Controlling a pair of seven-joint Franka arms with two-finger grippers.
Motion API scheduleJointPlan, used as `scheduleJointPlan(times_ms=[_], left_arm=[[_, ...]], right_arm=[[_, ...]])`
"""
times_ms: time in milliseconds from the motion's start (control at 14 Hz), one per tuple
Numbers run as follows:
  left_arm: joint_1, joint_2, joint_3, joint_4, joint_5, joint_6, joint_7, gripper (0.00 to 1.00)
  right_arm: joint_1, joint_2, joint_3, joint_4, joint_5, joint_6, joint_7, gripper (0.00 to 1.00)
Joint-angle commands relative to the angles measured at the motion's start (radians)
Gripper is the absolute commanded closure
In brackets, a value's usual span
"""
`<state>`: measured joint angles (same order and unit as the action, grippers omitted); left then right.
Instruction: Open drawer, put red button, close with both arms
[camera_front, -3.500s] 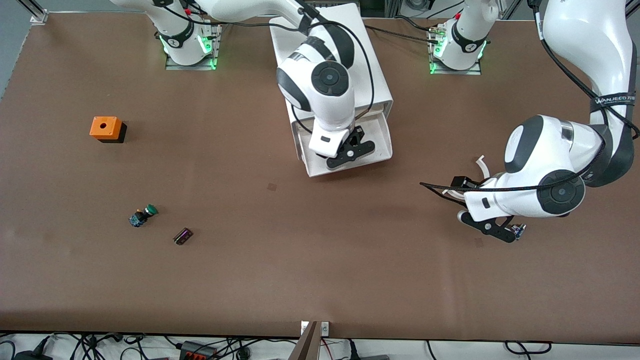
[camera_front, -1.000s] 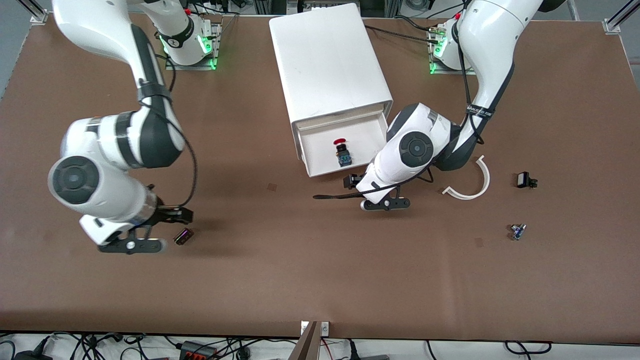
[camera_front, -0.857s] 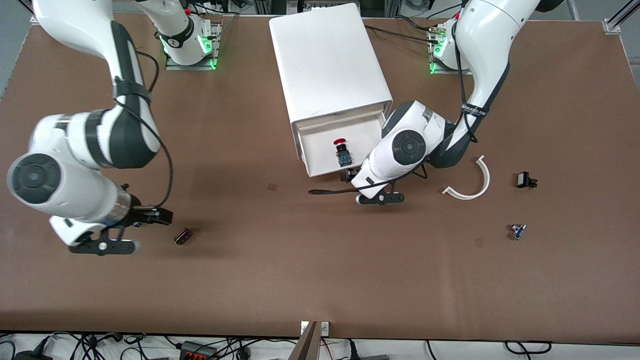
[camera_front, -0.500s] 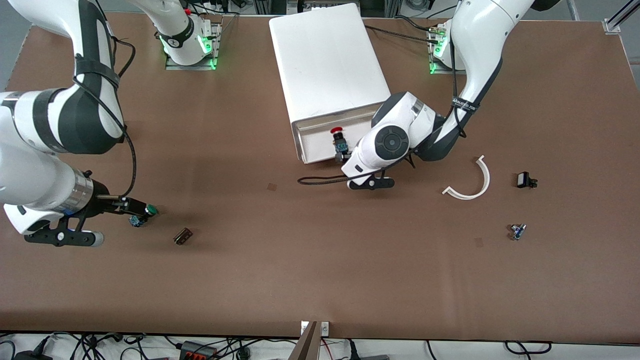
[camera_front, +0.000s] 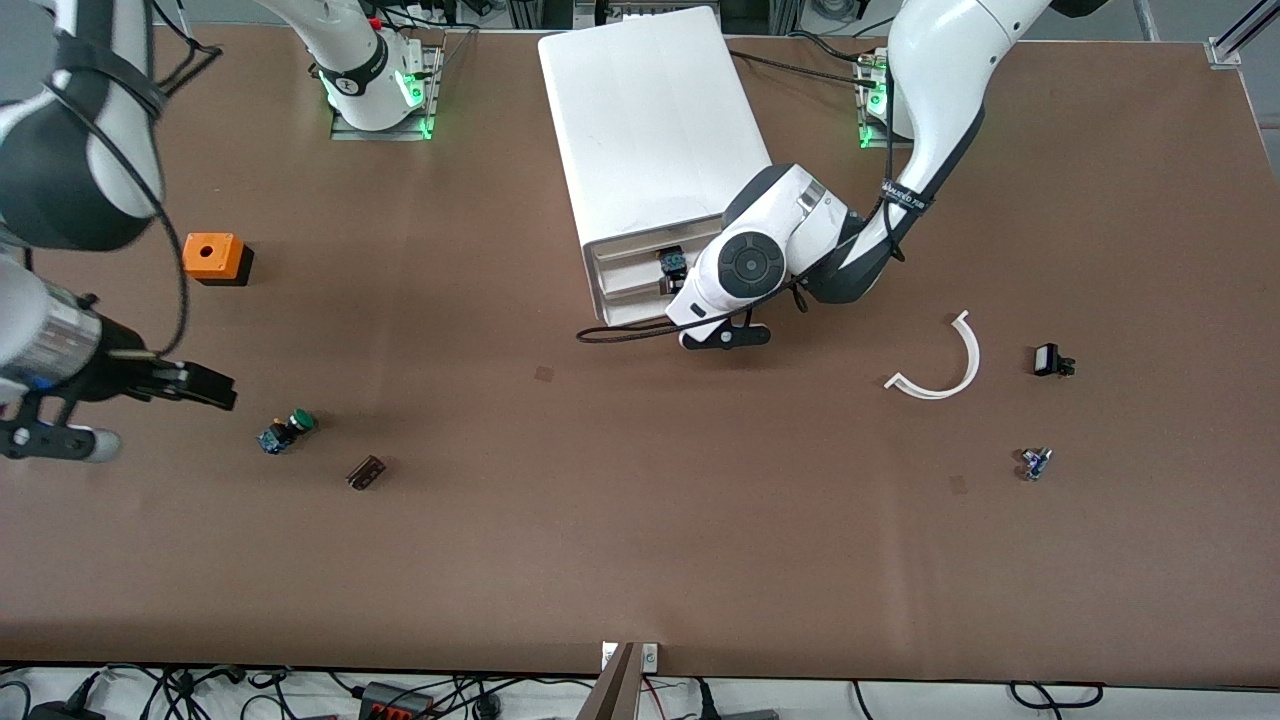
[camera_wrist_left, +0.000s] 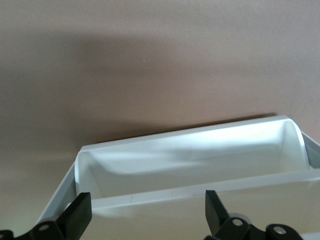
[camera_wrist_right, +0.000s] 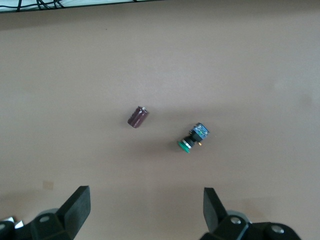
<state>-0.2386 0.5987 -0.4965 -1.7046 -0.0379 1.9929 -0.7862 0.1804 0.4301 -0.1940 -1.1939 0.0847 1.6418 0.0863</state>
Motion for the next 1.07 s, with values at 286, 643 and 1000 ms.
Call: scheduleJointPlan(times_ms=[286,643,1000], left_arm=[[0.012,-0.027,-0.033,-0.030,-0.013,-0.019,-0.048,0.00],[0.068,-0.034,-0.024,0.014,0.006,-0.020,-0.006,0.00],[0.252,-0.065,-0.025,0.127,0.109,-0.139,0.150,0.00]], right_arm=[[-0.185,-0.174,0.185,-0.179,-0.088,-0.005,-0.072,0.00],[-0.186,-0.214,0.185,-0.216,-0.131,-0.079,-0.072,0.00],[-0.186,-0.318,0.186,-0.409,-0.122,0.029,-0.088,0.00]])
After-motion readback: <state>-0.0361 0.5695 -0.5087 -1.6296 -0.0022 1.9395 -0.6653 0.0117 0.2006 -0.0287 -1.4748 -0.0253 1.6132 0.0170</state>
